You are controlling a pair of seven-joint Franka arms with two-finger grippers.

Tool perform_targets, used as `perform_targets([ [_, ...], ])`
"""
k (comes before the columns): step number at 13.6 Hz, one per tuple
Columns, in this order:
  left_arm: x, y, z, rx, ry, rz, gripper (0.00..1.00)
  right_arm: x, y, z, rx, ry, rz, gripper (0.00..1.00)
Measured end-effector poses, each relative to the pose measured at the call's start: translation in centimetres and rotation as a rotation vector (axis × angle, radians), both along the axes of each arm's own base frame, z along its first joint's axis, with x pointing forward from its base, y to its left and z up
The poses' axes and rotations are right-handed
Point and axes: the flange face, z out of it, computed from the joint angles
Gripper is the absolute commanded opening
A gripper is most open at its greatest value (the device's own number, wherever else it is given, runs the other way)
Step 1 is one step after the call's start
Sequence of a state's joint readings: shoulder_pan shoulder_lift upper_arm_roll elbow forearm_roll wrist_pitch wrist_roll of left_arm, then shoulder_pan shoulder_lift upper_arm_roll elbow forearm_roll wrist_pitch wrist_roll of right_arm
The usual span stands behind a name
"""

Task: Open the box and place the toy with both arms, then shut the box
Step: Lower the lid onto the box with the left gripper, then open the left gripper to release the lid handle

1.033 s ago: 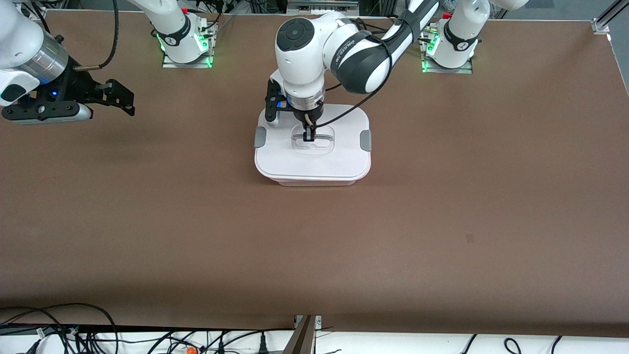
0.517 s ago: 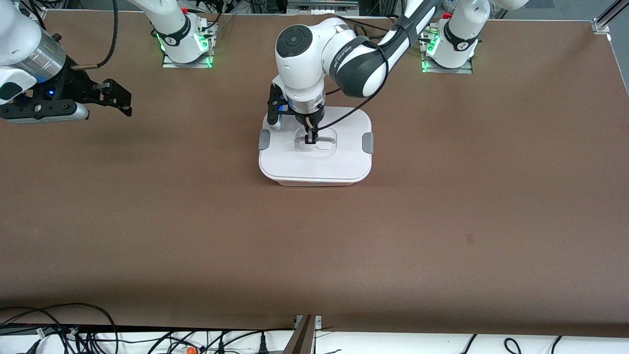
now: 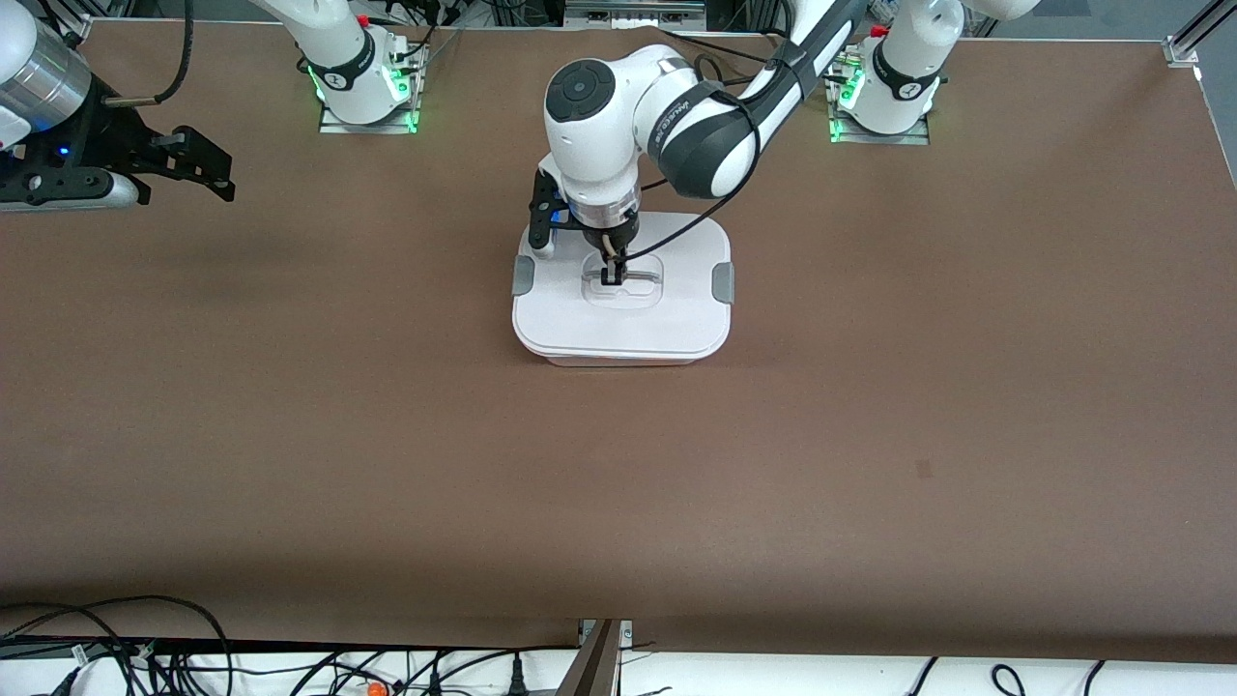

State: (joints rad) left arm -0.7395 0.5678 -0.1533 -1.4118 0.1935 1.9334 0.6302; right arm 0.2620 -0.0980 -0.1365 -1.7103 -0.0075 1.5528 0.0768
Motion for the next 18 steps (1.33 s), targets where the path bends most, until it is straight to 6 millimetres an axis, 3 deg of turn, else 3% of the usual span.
perform_targets([
  [4, -0.1, 0.0, -0.4, -0.004, -0.003, 0.014, 0.0, 1.0, -0.6, -1.7, -0.003, 0.006, -0.015, 1.0],
  [7, -0.1, 0.0, -0.4, -0.006, -0.005, 0.045, 0.0, 1.1, -1.7, -1.8, -0.001, 0.006, -0.035, 1.0],
  [15, -0.5, -0.2, -0.8, -0.004, -0.008, 0.124, 0.0, 0.5, -0.7, -1.4, -0.004, 0.015, -0.058, 1.0],
  [16, -0.5, -0.2, -0.8, -0.004, -0.008, 0.125, 0.34, 0.4, -0.3, -1.3, -0.005, 0.015, -0.055, 1.0],
  [17, -0.5, -0.2, -0.8, -0.004, -0.008, 0.125, 0.99, 0.4, 0.1, -1.3, -0.006, 0.015, -0.053, 1.0],
  [18, -0.5, -0.2, -0.8, -0.005, -0.009, 0.127, 1.0, 0.4, 0.2, -1.4, -0.007, 0.015, -0.053, 1.0],
])
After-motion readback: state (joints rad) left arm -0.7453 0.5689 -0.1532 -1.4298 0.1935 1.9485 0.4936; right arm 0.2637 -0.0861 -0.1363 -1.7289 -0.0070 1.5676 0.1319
